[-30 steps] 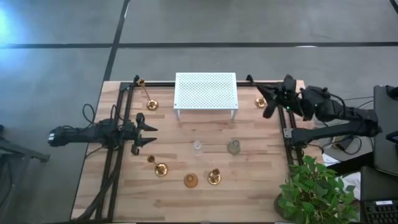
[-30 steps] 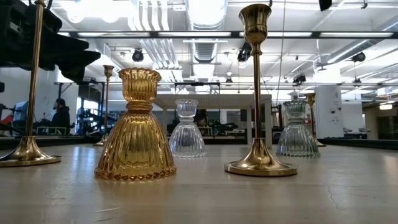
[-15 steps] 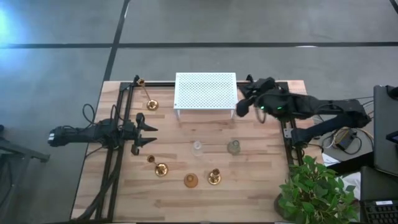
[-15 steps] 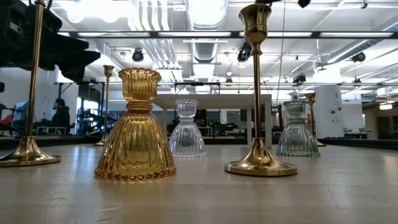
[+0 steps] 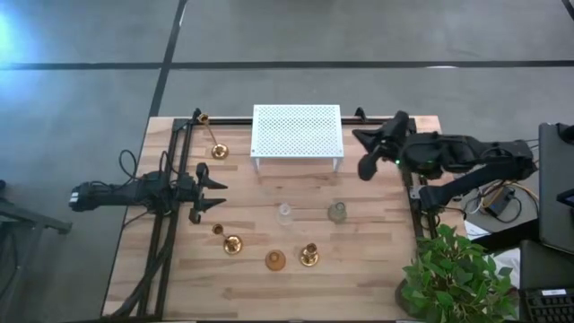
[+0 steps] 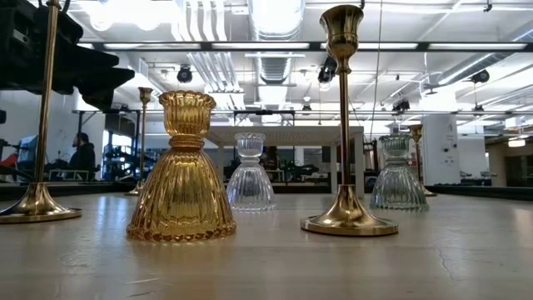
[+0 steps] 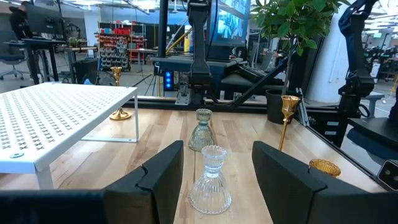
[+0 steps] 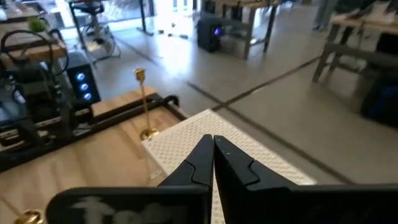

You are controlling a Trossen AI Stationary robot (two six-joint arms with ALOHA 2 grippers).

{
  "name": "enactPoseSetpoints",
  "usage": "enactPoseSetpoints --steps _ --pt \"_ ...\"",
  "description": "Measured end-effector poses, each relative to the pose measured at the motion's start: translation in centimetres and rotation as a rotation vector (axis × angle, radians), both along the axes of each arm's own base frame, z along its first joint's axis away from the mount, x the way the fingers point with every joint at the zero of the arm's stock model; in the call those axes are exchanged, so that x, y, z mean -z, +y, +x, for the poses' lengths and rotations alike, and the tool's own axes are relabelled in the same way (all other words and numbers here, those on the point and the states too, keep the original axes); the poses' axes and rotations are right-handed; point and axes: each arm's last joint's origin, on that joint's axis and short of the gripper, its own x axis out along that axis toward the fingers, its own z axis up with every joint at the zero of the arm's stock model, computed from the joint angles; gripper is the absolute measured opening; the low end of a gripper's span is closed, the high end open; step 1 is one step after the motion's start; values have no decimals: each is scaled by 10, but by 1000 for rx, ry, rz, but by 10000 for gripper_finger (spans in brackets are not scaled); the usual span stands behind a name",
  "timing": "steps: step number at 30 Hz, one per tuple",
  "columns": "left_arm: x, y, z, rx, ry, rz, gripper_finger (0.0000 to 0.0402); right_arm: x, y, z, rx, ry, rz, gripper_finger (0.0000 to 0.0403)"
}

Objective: Pick & Place candle stick holders
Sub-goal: Put the green glass candle holder on the shelf

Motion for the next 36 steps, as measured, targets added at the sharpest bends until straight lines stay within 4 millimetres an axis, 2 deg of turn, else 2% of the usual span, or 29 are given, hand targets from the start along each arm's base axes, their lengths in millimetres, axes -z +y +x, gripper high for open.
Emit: enactPoseSetpoints --steps 9,16,26,36 --pt "0 0 0 0 0 0 197 -4 -6 -37 34 -31 -34 8" --pt "0 0 0 0 -1 0 197 -6 -8 -47 33 -35 -34 8" --pt "0 0 0 0 -3 0 197 2 -4 -27 -40 138 -181 8" --pt "0 0 0 0 -4 0 197 15 0 -1 -10 135 -99 8"
